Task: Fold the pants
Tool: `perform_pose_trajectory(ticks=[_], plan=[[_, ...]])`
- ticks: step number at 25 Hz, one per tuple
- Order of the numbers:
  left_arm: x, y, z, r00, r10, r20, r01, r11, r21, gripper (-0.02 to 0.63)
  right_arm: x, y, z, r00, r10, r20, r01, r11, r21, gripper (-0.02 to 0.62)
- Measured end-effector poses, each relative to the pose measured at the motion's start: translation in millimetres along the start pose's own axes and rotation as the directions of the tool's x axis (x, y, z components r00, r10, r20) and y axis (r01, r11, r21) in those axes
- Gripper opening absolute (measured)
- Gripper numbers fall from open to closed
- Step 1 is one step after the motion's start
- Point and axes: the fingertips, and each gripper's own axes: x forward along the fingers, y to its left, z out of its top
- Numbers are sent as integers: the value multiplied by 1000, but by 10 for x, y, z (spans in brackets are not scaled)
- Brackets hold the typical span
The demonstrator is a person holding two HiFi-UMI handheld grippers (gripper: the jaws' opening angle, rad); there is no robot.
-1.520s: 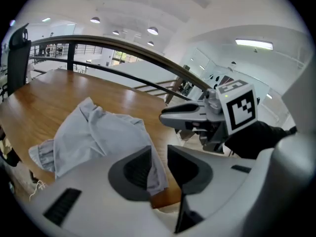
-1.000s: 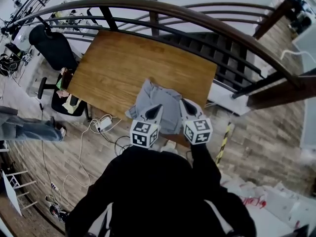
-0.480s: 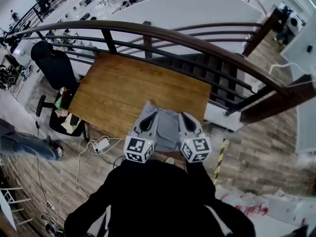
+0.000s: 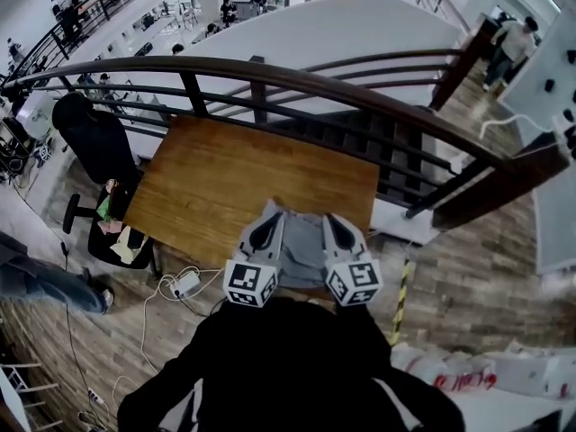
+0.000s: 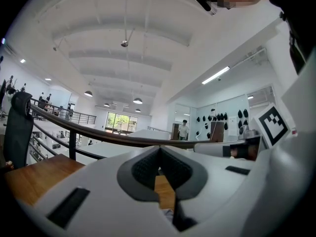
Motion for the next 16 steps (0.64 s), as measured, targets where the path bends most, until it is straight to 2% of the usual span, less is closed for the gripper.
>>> perform_pose_trajectory(ticks=[10, 16], plan=[[-97, 135, 53, 1000, -14, 14, 14, 1000, 14, 3, 83, 105, -7, 1000, -28, 10, 28, 1000, 0, 3], [-148, 275, 56, 1000, -13, 12, 13, 1000, 14, 3, 173, 217, -28, 1000, -19, 14, 19, 1000, -10, 3]])
